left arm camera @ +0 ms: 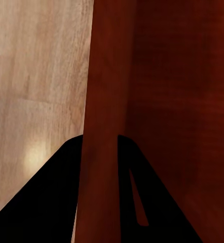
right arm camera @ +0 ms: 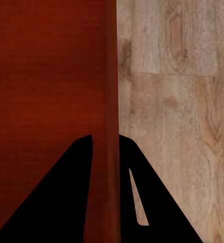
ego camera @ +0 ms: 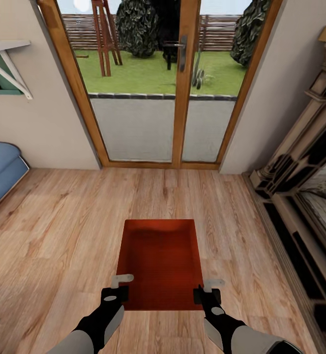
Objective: Move the two storage containers from the living room to the garage. In the garage, place one container on the floor and stack the other container on top of it (either order is fine).
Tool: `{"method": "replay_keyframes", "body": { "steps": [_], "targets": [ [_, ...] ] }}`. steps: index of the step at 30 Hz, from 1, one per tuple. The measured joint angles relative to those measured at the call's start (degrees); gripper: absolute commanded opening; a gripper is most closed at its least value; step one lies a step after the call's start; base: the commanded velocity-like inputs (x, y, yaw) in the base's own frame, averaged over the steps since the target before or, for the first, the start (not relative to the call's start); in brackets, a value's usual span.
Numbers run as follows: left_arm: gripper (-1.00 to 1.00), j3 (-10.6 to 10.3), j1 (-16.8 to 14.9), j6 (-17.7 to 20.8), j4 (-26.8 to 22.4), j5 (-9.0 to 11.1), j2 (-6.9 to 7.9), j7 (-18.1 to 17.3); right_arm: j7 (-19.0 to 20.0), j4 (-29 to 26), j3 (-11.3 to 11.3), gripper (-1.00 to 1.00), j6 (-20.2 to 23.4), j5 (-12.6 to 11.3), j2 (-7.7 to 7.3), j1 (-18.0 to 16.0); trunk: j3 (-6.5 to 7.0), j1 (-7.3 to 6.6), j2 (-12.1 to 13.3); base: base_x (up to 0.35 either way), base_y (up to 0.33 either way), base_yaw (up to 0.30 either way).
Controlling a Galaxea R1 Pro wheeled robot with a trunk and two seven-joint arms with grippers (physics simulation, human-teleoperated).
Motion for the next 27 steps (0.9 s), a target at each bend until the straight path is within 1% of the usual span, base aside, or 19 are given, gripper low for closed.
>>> {"method": "replay_keyframes", "body": {
  "steps": [27],
  "targets": [
    [-1.00,-0.04,0.00,-0.05,0.03,0.08,0.00,0.02,0.00,0.00,0.03,-1.00,0.00,-0.02,0.00,0.00,2.50,0.00,0.00,0.000,0.000,0.000]
  ]
}}
